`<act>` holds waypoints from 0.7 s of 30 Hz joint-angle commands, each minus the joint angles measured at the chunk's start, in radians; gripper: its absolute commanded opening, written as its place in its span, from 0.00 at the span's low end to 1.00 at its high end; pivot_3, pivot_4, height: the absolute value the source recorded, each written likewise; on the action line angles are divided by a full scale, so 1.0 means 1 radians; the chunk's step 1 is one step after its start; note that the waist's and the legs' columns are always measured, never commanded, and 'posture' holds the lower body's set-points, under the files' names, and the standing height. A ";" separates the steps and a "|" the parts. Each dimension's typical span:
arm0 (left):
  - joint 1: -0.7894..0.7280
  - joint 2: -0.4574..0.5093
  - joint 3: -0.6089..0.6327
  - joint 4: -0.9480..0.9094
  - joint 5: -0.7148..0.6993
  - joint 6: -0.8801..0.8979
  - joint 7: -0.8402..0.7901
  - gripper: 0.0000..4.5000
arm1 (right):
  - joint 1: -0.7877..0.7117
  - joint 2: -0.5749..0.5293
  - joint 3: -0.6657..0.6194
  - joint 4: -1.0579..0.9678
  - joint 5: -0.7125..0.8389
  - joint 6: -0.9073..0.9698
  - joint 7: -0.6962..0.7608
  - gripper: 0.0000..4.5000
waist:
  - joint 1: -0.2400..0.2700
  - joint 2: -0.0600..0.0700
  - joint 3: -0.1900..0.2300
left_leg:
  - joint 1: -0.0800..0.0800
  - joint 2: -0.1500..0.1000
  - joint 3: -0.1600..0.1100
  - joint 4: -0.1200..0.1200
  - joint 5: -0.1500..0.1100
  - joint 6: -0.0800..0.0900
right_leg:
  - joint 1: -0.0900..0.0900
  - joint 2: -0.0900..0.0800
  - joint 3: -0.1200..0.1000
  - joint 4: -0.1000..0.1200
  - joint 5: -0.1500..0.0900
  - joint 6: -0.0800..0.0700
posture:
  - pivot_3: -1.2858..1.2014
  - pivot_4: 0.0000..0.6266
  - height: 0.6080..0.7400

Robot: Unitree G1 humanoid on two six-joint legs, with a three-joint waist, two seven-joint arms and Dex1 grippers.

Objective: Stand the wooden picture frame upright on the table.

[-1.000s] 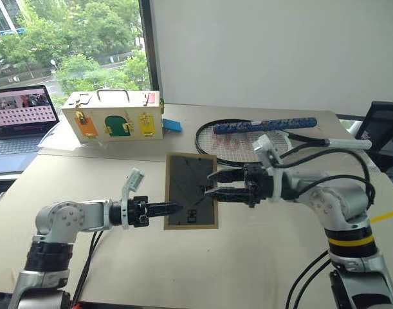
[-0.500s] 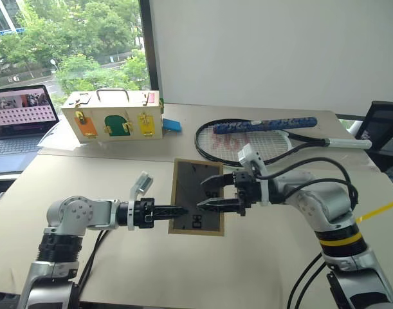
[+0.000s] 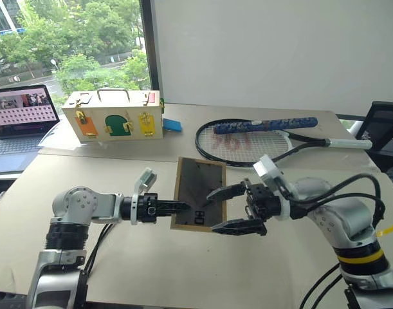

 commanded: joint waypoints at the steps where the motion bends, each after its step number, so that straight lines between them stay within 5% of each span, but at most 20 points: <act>1: -0.034 0.003 0.045 -0.001 -0.022 0.030 -0.018 0.25 | -0.001 -0.051 -0.074 0.072 -0.086 -0.154 -0.008 0.99 | -0.001 0.000 0.000 | 0.000 0.000 0.000 0.000 0.000 0.000 | 0.000 0.000 0.000 0.000 0.000 0.000 | 0.52 0.24 0.99; 6: -0.056 0.002 0.038 0.014 -0.005 0.033 -0.027 0.25 | -0.034 -0.055 -0.099 0.170 -0.143 -0.256 -0.034 0.99 | -0.002 0.000 0.000 | 0.000 0.000 0.000 0.000 0.000 0.000 | 0.000 0.000 0.000 0.000 0.000 0.000 | 0.52 0.24 0.99; 21: -0.077 -0.031 -0.038 -0.080 0.037 0.008 -0.032 0.25 | -0.229 0.085 0.107 0.053 -0.084 0.164 -0.172 0.99 | -0.007 0.001 0.001 | 0.000 0.000 -0.001 -0.001 0.000 0.000 | 0.000 0.000 0.000 0.001 0.000 0.000 | 0.52 0.24 0.99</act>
